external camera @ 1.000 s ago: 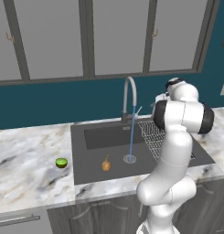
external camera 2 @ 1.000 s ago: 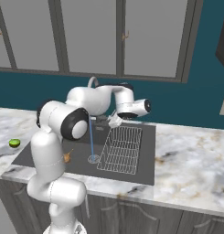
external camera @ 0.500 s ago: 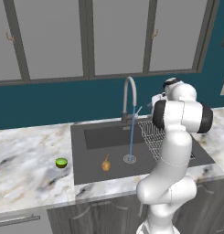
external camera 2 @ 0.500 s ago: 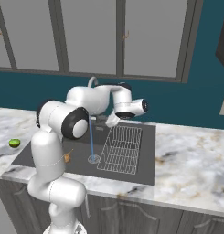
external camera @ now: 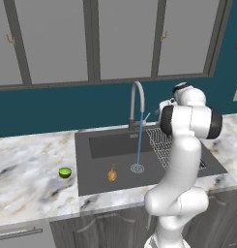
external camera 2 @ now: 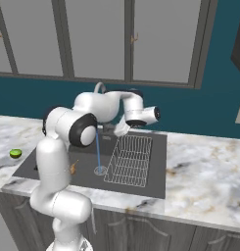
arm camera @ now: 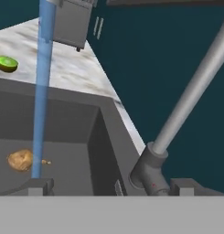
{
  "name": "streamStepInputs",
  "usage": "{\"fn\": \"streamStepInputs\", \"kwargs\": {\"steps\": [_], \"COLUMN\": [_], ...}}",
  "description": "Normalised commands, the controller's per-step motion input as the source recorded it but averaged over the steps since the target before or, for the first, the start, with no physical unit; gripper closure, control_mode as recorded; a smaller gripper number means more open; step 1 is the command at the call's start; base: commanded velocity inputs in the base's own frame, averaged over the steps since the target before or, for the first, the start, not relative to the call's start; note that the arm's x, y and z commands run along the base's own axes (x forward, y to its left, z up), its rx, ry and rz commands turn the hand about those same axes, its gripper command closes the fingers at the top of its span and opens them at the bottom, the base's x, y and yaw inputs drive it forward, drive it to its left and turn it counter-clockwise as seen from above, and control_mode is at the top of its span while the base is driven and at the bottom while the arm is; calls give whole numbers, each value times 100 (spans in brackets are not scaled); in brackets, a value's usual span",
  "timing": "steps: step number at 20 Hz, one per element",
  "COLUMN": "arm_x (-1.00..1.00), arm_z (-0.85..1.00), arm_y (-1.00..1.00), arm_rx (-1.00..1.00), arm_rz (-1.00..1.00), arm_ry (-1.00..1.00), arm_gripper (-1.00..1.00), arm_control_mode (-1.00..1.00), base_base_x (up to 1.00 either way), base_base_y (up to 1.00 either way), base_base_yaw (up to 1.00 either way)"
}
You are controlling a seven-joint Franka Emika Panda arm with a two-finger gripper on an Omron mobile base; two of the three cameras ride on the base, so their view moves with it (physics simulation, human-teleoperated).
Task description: Turn on the sink faucet. Then move the onion from the counter to the sink. Turn off the sink. Move the vegetable from the sink to the pot next to the stove. Finally move the pot to the front center burner.
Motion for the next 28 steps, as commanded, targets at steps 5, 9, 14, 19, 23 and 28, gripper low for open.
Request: {"fn": "streamStepInputs", "kwargs": {"steps": [5,9,14,19,23,28], "arm_x": [13,29,38,35,32,24], "arm_z": [-8,-7,-15,-20,-15,-7], "arm_y": [-30,0,0,0,0,0], "arm_rx": [7,5,0,0,0,0], "arm_rz": [5,0,0,0,0,0], "arm_ry": [0,2,6,6,6,6], "arm_gripper": [-100,-100,-100,-100,-100,-100], "arm_control_mode": [-100,-100,-100,-100,-100,-100], "base_base_x": [0,0,0,0,0,0], "base_base_y": [0,0,0,0,0,0], "base_base_yaw": [0,0,0,0,0,0]}}
